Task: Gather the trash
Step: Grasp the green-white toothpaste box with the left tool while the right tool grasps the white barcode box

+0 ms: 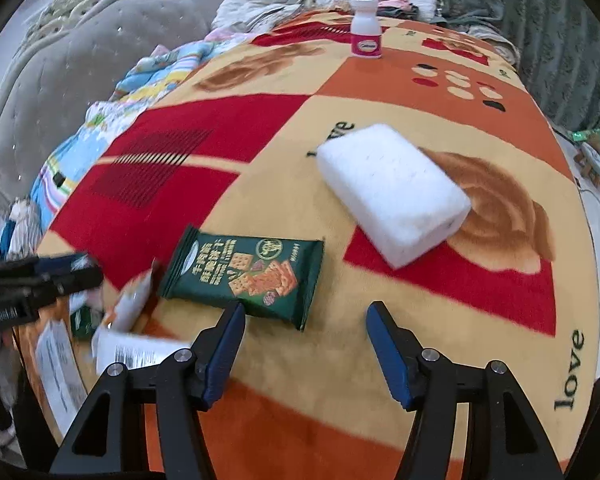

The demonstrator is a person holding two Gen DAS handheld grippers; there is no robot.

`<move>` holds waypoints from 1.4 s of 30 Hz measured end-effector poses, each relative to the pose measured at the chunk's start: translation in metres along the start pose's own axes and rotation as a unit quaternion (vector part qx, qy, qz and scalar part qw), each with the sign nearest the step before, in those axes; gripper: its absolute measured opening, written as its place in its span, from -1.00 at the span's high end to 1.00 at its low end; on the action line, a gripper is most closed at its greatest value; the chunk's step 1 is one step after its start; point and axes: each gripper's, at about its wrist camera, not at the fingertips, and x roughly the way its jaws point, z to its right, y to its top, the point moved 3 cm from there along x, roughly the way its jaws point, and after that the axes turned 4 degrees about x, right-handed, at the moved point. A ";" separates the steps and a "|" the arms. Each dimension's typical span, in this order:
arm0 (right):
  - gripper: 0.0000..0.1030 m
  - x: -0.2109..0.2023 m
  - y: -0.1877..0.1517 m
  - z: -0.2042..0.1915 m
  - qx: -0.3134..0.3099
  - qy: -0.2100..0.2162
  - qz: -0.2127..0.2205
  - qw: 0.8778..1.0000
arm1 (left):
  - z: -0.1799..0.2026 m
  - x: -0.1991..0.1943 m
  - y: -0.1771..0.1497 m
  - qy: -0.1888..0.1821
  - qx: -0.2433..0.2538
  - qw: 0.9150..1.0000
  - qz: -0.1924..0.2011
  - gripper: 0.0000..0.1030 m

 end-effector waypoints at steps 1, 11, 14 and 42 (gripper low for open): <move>-0.18 0.001 0.004 0.001 0.006 -0.002 0.003 1.000 | 0.002 0.000 0.001 -0.003 0.003 1.000 0.000 -0.10; -0.19 -0.007 0.008 0.006 0.031 0.016 0.001 0.999 | -0.004 -0.034 -0.015 0.004 0.018 1.000 -0.002 -0.10; -0.19 -0.013 0.002 0.003 0.030 0.026 -0.004 0.999 | -0.006 -0.040 -0.022 0.004 0.020 1.000 -0.008 -0.10; -0.26 0.024 0.060 -0.032 -0.001 -0.026 -0.008 1.000 | -0.010 -0.032 -0.024 -0.045 -0.029 0.998 -0.017 -0.10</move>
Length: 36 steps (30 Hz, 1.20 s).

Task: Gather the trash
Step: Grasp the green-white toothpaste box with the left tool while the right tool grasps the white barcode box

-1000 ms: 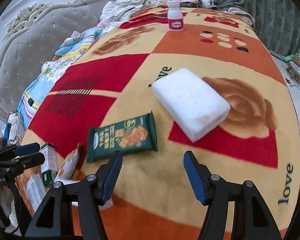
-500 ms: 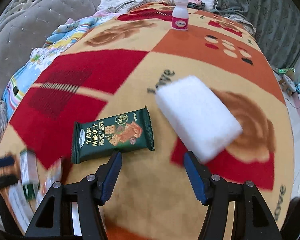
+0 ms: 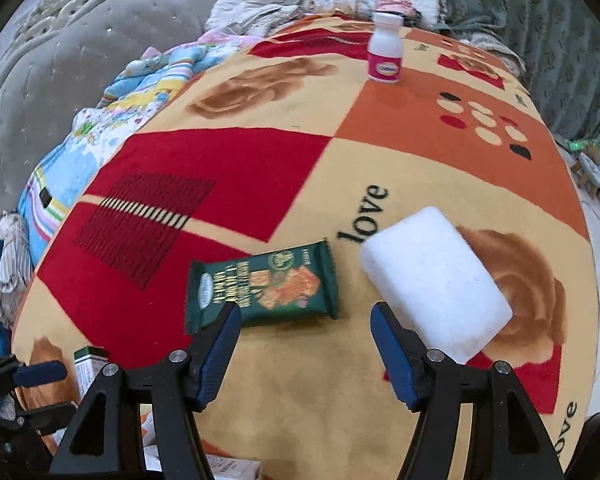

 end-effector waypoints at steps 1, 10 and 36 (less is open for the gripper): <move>-0.26 -0.001 -0.001 0.002 0.005 0.001 -0.004 1.000 | 0.001 0.001 0.000 -0.001 0.001 1.000 0.000 -0.10; -0.32 -0.044 -0.047 0.000 -0.024 0.096 -0.021 0.995 | 0.002 0.015 0.006 0.011 -0.010 1.000 -0.001 -0.10; -0.38 -0.049 -0.098 -0.031 -0.035 0.113 0.013 0.993 | 0.015 0.007 0.009 0.002 0.007 1.000 0.024 0.51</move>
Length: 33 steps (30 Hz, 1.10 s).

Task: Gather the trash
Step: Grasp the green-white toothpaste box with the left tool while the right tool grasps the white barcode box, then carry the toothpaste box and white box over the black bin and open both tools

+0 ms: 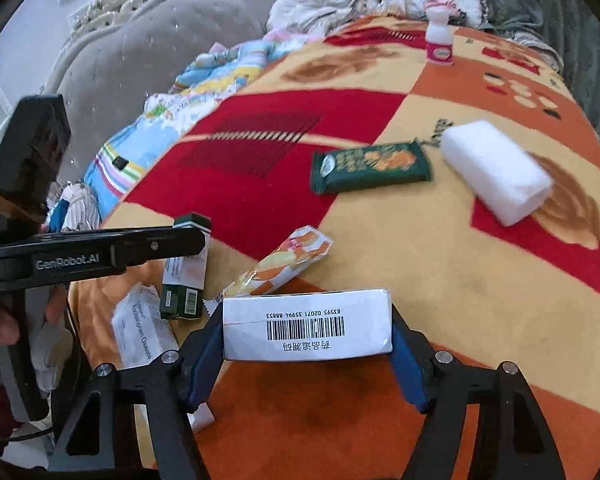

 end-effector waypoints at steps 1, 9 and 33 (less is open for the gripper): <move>-0.38 -0.005 0.000 0.002 -0.002 -0.006 0.005 1.000 | 0.004 -0.001 0.000 -0.003 0.003 1.000 0.001 0.52; -0.38 -0.042 -0.007 0.031 0.023 -0.023 0.031 0.999 | 0.045 -0.008 0.004 -0.022 0.044 0.999 0.010 0.55; -0.38 -0.142 -0.062 0.162 0.134 -0.114 0.077 0.981 | 0.236 0.016 0.012 -0.082 0.191 0.978 0.003 0.55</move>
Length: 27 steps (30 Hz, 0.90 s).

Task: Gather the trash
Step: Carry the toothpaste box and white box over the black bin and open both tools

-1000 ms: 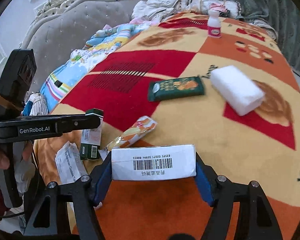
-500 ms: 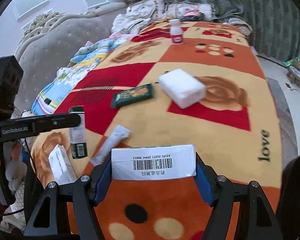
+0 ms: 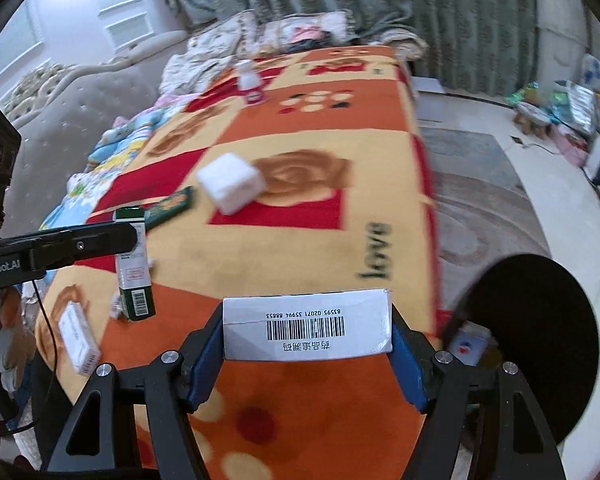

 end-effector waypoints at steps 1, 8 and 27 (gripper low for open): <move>-0.38 -0.003 -0.001 0.011 0.006 -0.009 0.001 1.000 | 0.010 0.007 0.003 -0.001 0.009 1.000 -0.003 0.55; -0.38 -0.024 -0.008 0.074 0.052 -0.046 0.010 0.998 | 0.062 0.041 0.020 -0.026 0.042 0.999 -0.018 0.55; -0.38 -0.034 -0.033 0.181 0.133 -0.108 -0.010 0.985 | 0.153 0.103 0.042 -0.088 0.073 0.993 -0.037 0.55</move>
